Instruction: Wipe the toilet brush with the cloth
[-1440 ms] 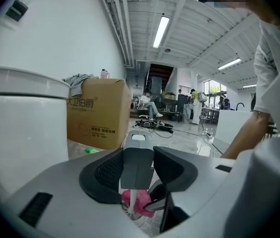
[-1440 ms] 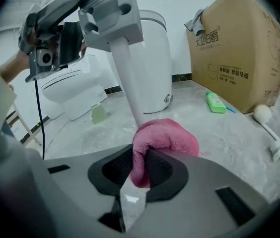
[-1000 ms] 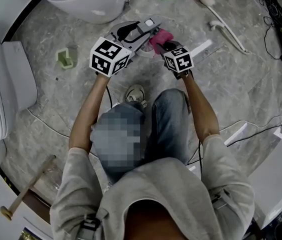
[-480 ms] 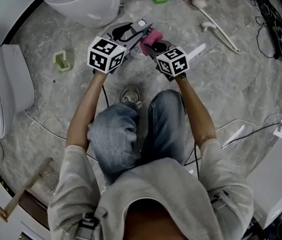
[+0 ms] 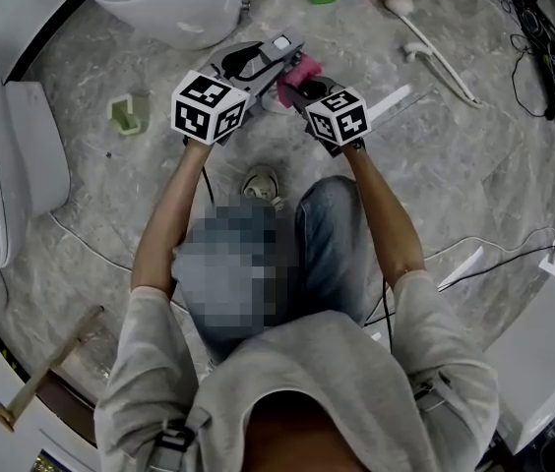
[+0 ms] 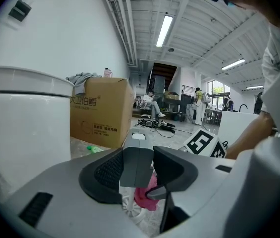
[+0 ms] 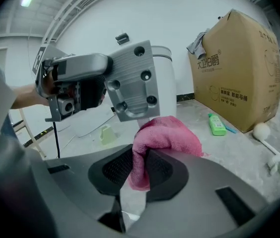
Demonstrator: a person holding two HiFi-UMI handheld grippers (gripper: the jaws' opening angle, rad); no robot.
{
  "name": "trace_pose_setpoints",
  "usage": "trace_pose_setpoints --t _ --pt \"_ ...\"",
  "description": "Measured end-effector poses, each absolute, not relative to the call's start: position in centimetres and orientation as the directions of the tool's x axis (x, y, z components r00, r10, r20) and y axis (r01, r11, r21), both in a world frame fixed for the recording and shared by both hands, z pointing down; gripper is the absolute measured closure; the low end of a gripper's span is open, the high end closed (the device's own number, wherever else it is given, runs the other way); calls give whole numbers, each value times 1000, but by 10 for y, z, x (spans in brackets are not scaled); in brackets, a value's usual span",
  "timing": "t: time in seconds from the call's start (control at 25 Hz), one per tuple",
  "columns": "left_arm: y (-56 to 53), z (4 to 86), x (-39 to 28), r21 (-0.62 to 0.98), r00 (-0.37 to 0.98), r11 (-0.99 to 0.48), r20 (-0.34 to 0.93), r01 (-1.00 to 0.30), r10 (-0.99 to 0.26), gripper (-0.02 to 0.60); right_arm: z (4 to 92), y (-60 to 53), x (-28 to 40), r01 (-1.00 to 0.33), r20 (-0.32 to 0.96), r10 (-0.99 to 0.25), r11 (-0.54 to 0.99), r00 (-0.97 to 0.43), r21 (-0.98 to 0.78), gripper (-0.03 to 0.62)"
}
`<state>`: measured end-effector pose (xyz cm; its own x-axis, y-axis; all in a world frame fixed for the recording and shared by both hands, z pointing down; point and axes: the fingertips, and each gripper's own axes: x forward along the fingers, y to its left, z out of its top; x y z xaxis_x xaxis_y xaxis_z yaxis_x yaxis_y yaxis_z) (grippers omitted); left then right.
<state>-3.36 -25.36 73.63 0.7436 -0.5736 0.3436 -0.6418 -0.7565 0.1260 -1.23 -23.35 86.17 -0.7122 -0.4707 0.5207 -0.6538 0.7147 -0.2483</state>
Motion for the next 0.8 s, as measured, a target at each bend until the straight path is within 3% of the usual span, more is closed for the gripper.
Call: trace_pose_setpoints --t 0.8 --pt "-249 732 -29 151 772 -778 333 -610 -541 377 961 -243 -4 -712 676 -370 619 -637 -332 510"
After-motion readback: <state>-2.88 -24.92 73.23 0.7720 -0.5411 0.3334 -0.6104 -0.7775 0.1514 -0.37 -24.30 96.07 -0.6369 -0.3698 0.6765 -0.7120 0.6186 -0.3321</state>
